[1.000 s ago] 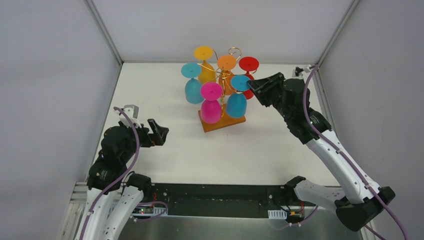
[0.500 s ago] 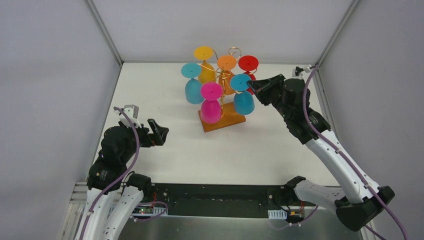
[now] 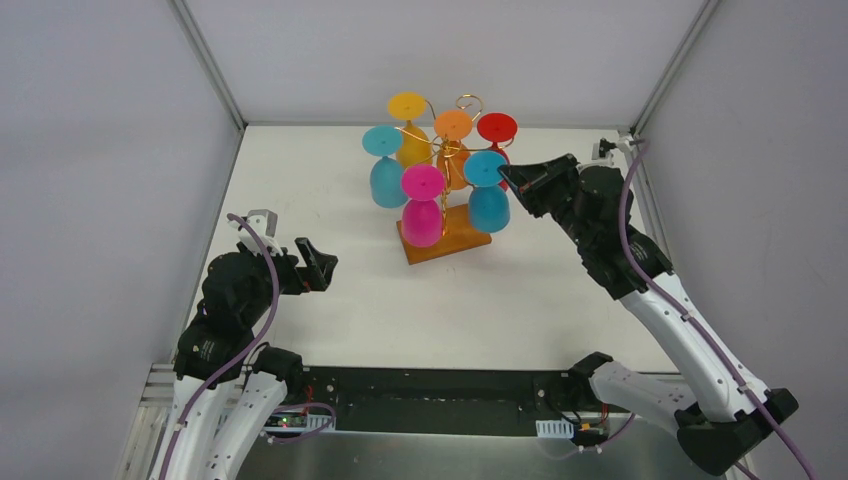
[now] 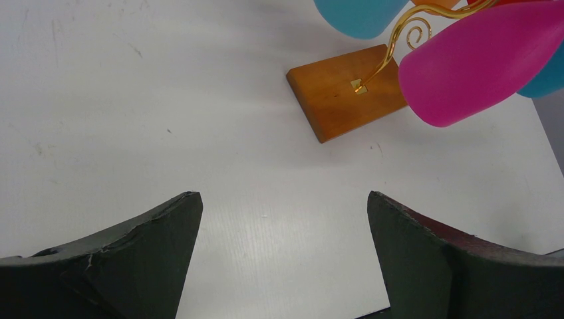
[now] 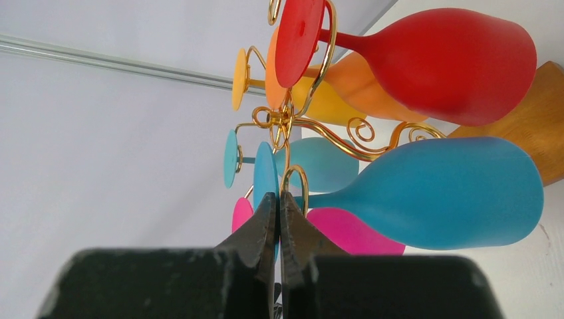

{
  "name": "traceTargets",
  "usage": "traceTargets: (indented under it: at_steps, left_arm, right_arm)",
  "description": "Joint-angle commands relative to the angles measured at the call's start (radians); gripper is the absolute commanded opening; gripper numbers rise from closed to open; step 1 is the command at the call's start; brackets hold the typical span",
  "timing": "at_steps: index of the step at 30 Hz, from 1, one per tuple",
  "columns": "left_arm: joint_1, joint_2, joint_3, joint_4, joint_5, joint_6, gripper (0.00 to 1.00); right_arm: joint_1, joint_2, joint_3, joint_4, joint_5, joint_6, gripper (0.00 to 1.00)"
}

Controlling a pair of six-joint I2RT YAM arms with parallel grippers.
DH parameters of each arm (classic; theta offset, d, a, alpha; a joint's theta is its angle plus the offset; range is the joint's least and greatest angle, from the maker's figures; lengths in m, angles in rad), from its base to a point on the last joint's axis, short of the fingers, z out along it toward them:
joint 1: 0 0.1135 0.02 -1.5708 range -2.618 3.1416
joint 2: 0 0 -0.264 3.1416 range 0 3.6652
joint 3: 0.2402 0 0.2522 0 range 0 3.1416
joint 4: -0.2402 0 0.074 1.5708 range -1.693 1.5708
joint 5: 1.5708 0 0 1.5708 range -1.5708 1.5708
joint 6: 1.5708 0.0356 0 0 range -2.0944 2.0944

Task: Take the wine glass off the wine glass rack
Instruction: Pick up the wine glass from the wine rack.

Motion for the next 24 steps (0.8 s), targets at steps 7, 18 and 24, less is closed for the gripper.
traceTargets:
  at_steps: [7, 18, 24]
  left_arm:
    - [0.013, -0.012, -0.006, 0.014, 0.009, -0.012, 1.00]
    - [0.013, -0.012, -0.006, 0.014, 0.010, -0.012, 1.00]
    - [0.013, -0.013, -0.006, 0.014, 0.012, -0.012, 0.99]
  right_arm:
    - [0.008, -0.031, -0.018, 0.056, -0.062, 0.021, 0.00]
    - [0.067, 0.018, 0.020, 0.071, -0.059, 0.004, 0.00]
    - [0.079, 0.052, 0.067, 0.060, -0.017, 0.002, 0.00]
